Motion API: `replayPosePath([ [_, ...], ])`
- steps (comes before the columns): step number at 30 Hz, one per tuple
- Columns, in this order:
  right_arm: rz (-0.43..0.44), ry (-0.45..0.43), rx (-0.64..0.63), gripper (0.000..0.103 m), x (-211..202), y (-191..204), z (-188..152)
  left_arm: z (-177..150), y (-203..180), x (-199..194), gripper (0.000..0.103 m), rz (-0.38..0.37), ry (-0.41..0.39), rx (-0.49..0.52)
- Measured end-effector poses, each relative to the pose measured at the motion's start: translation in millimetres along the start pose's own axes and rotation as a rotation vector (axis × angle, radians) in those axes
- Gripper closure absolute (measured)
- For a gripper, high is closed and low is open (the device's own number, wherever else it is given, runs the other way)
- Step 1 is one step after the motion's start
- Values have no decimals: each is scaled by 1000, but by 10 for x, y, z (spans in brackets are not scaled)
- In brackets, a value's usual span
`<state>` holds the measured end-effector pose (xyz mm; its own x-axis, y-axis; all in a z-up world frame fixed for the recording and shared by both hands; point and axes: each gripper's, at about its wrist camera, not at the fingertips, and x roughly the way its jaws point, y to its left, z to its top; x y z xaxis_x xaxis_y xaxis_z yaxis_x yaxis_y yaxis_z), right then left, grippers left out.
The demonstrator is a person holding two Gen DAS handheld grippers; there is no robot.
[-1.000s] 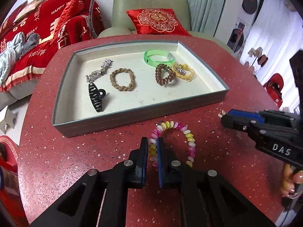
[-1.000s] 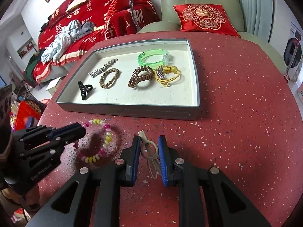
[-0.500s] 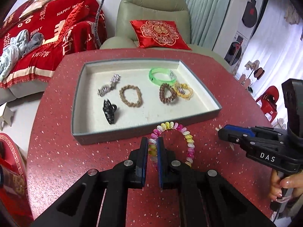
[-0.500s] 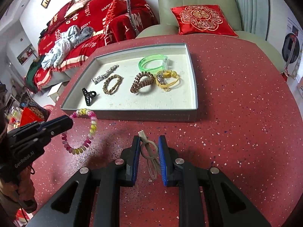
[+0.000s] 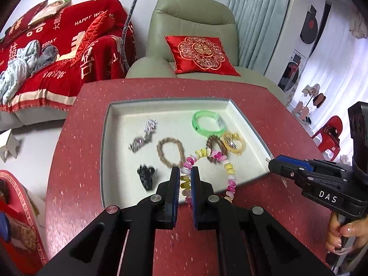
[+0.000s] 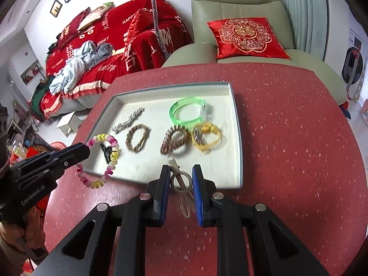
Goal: Organize jewelry
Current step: 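Carry the hair clip into the tray with the right tool while the left tool carries the beaded bracelet there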
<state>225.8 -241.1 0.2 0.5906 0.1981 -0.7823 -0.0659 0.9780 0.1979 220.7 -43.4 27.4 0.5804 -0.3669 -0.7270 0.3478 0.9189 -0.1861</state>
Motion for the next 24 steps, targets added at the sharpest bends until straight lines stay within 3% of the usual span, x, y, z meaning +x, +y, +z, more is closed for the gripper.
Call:
replayPosePath([
  [8,-9,37,35,82,312,-115,200,222,23,331,76,28,32,9],
  [17,-4,117,57,82,694,-204,191,215,-5,690,76,40,119,21],
  [24,-23,123,64,82,878,-224,255,222,-38,885,76,79,147,30],
])
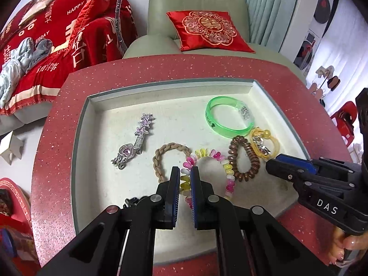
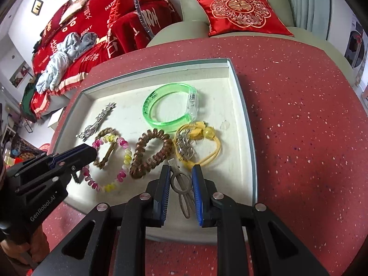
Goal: Organize jewelry
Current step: 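Carry the hair clip into the tray with the right tool while the left tool carries the beaded bracelet there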
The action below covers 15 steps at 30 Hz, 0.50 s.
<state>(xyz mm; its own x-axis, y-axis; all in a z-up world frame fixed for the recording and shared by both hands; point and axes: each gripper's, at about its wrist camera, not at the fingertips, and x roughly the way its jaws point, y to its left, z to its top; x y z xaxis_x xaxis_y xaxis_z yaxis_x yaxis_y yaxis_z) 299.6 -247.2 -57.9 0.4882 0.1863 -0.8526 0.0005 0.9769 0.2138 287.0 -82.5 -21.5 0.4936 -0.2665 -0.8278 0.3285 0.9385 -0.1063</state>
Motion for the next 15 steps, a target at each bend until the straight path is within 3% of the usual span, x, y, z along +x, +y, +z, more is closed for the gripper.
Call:
replayPosePath([
  [15,-52,-38,-21,81,132,11,133,40,-60,201,76,87,-9,29],
])
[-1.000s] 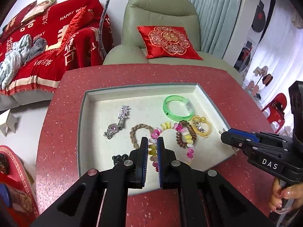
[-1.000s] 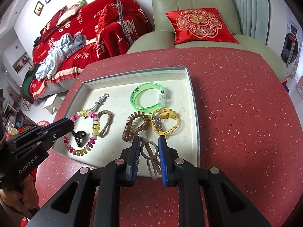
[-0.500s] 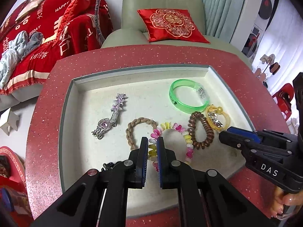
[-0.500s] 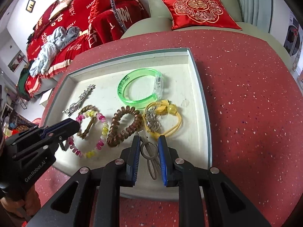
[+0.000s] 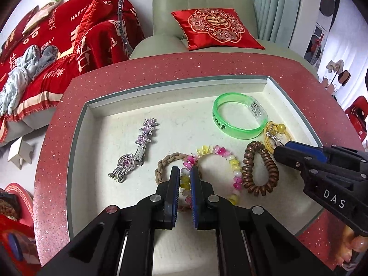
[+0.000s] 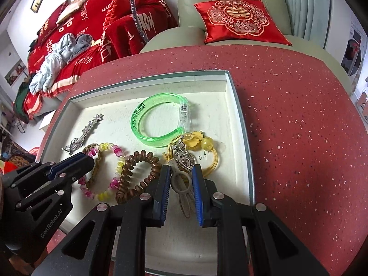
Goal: Organize jewelry
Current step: 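Carry the hair clip into the tray with the right tool while the left tool carries the beaded bracelet there, then open the right tool to release the hair clip while the left tool releases the beaded bracelet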
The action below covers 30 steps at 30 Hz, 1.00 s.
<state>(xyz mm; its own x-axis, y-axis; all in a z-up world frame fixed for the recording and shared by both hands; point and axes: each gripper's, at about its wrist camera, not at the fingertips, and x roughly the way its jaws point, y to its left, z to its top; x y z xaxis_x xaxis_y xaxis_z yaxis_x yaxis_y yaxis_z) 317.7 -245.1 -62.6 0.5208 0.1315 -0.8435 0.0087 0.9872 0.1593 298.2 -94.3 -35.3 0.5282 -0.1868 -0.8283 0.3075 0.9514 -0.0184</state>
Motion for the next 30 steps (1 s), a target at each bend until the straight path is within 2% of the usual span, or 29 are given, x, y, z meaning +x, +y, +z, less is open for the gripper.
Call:
replayPosePath([
  [4,2,7,9,80,-13,-6,-3,-5,-8,-9,76,6,-2,5],
  [6,7,10,12,62,-24,-9,1,-12,-14,-35,76,8,-10,8],
  [8,17,2,22,57,-54,-19,4,-16,-19,-62,76,10,-18,8],
  [16,89,-59,85,56,-327,-69,28,-22,-1,-161,76,15,-51,-1],
  [26,105,-96,138,55,-565,-165,-59,-28,4,-412,76,54,-149,-17],
  [30,97,-96,133,55,-596,-164,-85,-22,40,-490,76,51,-165,-38],
])
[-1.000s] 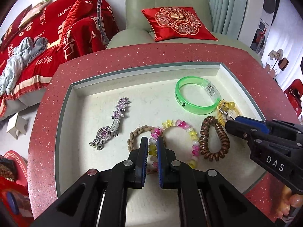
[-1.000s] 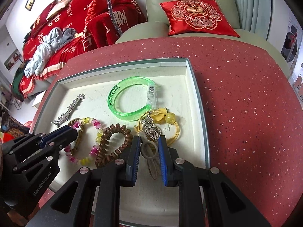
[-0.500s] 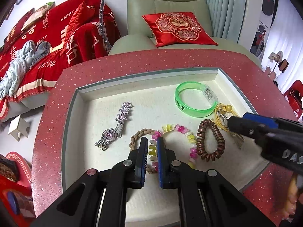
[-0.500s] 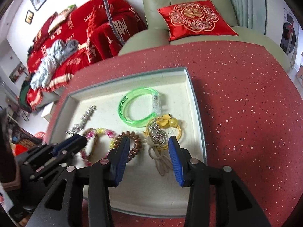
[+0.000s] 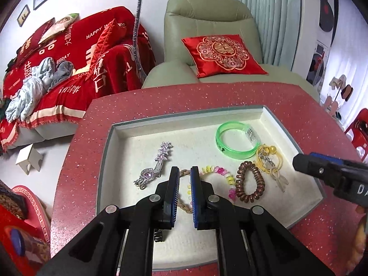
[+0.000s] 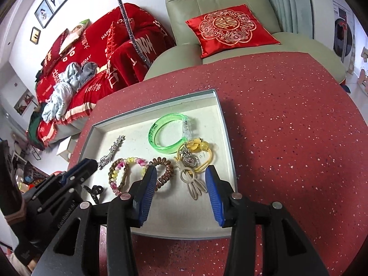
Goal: Organize jewelry
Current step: 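Open the right tool to release the hair clip while the left tool releases the beaded bracelet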
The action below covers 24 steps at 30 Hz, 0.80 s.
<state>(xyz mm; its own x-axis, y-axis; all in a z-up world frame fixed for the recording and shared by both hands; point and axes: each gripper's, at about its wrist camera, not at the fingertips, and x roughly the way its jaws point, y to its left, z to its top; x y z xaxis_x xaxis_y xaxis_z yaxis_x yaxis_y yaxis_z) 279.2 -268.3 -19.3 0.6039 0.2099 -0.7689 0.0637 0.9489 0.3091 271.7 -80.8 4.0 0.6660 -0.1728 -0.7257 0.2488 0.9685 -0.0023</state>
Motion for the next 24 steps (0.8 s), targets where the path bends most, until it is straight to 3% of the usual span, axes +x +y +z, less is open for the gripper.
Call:
replayPosePath([
  [24,-53,21,-61,55,-63,112,-172,-165,198,-197,75,42,9,-6],
])
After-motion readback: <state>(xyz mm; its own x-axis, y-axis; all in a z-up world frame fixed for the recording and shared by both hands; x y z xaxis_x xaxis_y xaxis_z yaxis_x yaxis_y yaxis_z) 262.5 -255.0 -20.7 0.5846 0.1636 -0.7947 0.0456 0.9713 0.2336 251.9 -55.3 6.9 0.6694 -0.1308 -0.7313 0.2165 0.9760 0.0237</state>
